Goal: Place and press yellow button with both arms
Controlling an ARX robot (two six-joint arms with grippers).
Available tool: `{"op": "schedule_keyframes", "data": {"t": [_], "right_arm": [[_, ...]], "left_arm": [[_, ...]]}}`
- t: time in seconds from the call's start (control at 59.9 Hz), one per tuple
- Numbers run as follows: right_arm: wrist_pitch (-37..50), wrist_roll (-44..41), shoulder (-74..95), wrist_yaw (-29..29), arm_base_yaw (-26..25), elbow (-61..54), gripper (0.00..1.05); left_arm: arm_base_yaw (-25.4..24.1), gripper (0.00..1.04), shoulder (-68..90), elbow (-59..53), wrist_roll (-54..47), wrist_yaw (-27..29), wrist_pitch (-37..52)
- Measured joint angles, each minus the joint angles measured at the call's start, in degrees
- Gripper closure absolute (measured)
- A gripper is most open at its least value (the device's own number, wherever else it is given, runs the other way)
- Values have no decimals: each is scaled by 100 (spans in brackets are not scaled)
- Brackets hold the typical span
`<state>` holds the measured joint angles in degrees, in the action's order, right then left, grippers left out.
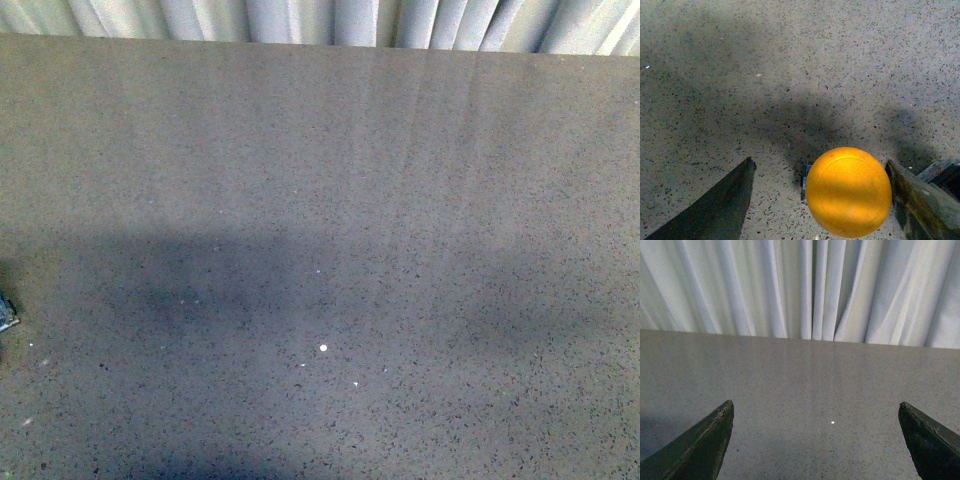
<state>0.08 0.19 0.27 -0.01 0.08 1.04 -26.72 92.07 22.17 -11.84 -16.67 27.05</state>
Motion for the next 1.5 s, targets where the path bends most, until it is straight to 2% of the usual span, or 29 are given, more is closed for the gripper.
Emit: {"op": "schedule_keyframes", "data": {"t": [0.251,0.518,0.869,0.936,1.002,1.069,1.186,1.337,1.37,1.504], "right_arm": [[0,2,0,0,0,0,9],[0,0,0,0,0,0,9],[0,0,0,0,0,0,9],[0,0,0,0,0,0,9],[0,0,0,0,0,0,9],[0,0,0,0,0,0,9],[0,0,0,0,0,0,9],[0,2,0,0,0,0,9],[0,0,0,0,0,0,9],[0,2,0,0,0,0,9]], "left_arm": [[28,68,0,13,2,7,2],[31,70,-90,20,-57,-9,-28],[105,70,-898,468,-92,-13,-658],[417,70,-997,758,-24,109,-778],[946,70,-1019,968,70,297,-841],[1692,70,-1014,1078,205,522,-839],[2704,70,-833,1167,407,925,-616],[3628,70,-518,1178,590,1362,-304],[3965,70,-367,1178,640,1491,-188],[4669,70,52,1178,752,1700,68]]}}
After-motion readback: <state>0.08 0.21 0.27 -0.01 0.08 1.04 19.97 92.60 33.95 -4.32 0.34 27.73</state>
